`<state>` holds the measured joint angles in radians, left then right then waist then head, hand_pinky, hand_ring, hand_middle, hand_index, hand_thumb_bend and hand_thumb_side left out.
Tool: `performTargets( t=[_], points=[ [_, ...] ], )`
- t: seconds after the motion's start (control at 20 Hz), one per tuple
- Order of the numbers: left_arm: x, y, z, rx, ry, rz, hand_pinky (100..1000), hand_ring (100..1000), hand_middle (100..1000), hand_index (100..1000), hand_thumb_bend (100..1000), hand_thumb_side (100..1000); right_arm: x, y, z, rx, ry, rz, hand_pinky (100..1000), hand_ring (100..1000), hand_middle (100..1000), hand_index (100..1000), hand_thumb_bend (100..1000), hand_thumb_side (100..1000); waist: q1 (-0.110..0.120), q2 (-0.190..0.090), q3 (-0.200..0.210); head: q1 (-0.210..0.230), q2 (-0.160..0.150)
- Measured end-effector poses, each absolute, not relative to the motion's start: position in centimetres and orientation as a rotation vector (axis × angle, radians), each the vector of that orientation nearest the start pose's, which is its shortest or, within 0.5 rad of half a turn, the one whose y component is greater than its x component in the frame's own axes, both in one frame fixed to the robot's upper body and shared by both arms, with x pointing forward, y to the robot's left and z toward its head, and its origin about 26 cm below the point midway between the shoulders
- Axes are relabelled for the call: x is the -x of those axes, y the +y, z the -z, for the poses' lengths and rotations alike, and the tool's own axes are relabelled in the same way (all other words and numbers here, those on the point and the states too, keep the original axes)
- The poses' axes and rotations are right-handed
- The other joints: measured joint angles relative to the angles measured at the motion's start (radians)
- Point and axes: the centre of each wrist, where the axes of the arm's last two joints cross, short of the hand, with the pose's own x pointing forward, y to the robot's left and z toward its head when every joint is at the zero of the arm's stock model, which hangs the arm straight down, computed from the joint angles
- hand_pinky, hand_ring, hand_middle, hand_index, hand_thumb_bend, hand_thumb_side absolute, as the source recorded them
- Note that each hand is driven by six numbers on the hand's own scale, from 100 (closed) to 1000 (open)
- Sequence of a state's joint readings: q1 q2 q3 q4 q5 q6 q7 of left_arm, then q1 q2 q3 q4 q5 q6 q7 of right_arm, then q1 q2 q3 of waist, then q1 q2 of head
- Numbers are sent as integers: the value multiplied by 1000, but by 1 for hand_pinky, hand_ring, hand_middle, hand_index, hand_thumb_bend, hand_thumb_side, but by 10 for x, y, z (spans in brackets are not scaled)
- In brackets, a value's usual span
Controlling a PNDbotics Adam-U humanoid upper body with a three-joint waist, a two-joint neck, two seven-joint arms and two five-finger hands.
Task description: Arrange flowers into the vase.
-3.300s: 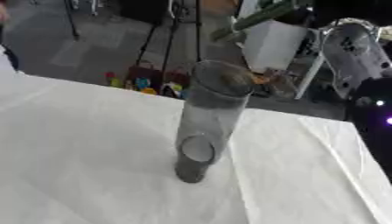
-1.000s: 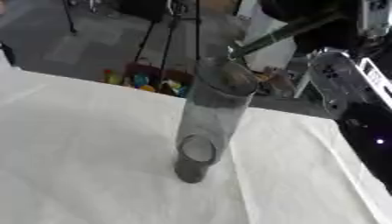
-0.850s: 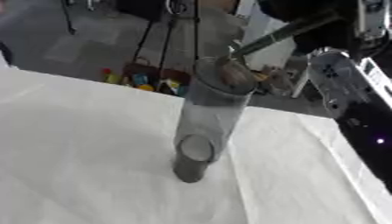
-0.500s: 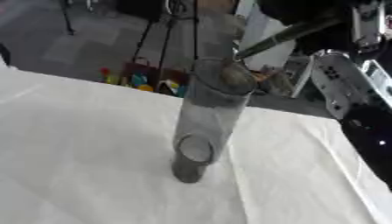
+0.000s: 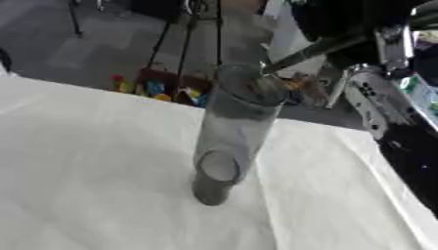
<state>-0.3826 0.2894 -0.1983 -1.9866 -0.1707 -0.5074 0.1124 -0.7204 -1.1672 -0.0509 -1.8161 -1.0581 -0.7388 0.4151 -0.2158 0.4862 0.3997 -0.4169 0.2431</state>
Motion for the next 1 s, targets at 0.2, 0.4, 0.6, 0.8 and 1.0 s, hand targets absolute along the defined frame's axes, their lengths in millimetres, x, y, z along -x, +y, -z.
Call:
performTargets(
  t=[0.2,0.4,0.6,0.8,1.0],
  points=[
    [-302,197,-202,-8,3330,-651,680,1000,954,967,100,1000,-287,-353,-418,459,2876,1052,100,113,100,157,100,242,-5,4,5,-1,-3],
    [-303,197,-203,-4,3325,-654,680,1000,954,967,100,1000,-292,-358,-415,476,2912,1035,100,114,100,157,100,242,-11,7,7,-1,-3],
    [-303,197,-203,0,3324,-657,680,1000,955,967,100,1000,-295,-362,-414,470,2930,1040,100,115,100,157,100,242,-15,7,7,-1,-6],
    [-303,197,-203,7,3322,-662,681,1000,955,968,100,1000,-296,-368,-414,445,2952,1048,100,116,100,157,100,242,-19,13,7,0,-8],
    [-303,197,-203,14,3320,-670,681,1000,956,968,100,1000,-301,-376,-413,423,2986,1018,100,115,100,157,100,242,-19,18,7,0,-8]
  ],
)
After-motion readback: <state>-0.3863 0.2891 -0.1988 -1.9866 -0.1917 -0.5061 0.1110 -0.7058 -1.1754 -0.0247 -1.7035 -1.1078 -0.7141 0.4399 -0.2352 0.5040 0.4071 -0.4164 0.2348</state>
